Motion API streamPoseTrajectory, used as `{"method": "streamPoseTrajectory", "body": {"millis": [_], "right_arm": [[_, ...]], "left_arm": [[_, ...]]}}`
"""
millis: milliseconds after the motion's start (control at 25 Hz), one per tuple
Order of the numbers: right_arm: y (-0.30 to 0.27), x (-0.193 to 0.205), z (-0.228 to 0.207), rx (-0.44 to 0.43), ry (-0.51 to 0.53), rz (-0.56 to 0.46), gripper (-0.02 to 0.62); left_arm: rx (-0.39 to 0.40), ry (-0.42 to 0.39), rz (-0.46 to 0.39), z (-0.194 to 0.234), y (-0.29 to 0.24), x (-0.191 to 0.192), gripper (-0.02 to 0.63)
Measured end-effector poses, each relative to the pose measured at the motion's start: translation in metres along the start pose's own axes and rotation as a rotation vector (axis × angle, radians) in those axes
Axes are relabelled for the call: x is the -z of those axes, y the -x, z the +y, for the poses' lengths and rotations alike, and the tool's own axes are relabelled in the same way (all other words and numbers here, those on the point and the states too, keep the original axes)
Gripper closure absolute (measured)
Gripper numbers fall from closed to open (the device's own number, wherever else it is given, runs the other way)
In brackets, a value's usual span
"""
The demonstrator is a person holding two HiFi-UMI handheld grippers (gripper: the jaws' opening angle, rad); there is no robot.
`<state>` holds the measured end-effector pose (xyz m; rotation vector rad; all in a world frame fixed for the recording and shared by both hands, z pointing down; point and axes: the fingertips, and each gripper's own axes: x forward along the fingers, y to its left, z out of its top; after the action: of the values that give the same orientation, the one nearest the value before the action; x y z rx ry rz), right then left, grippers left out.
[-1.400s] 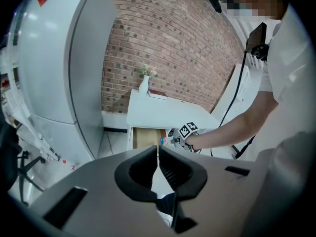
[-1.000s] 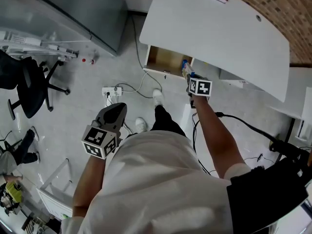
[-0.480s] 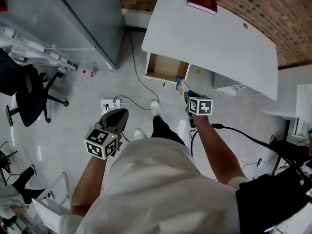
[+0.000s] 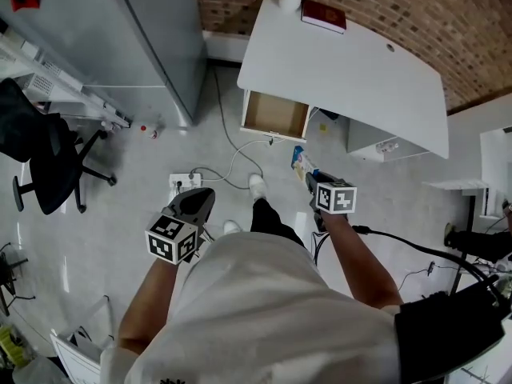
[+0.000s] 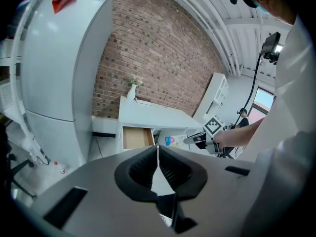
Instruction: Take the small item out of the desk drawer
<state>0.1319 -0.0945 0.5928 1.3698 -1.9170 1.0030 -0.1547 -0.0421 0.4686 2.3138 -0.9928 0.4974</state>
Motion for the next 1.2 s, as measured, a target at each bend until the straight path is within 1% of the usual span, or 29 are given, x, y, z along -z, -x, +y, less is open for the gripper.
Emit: {"method": "streamPoseTrajectory", "body": {"millis": [120,360,560,880,1200], "right_arm": [[0.021,0.019,0.015,-0.009,0.010,-0.006,0.482],[0.060,0.049,0.043,-0.035,0.063,-0.018,0.482],[0.079,0.078,0.057,-0.054,0.085,-0.009,0.482],[0.099,0.097,0.074,-0.060,0.093,-0.031,0.482],[0.108,0.110,0.080,-0.069,0.098,-0.032,0.482]], "left_arm": [[0.002,0.005,0.000,-0.008,0.015,0.014,0.577],[0.008,0.018,-0.005,-0.025,0.036,0.042,0.577],[0.007,0.030,-0.016,-0.036,0.051,0.061,0.577],[-0.003,0.043,-0.021,-0.041,0.070,0.086,0.577],[-0.005,0.042,-0.029,-0.046,0.076,0.093,0.577]]}}
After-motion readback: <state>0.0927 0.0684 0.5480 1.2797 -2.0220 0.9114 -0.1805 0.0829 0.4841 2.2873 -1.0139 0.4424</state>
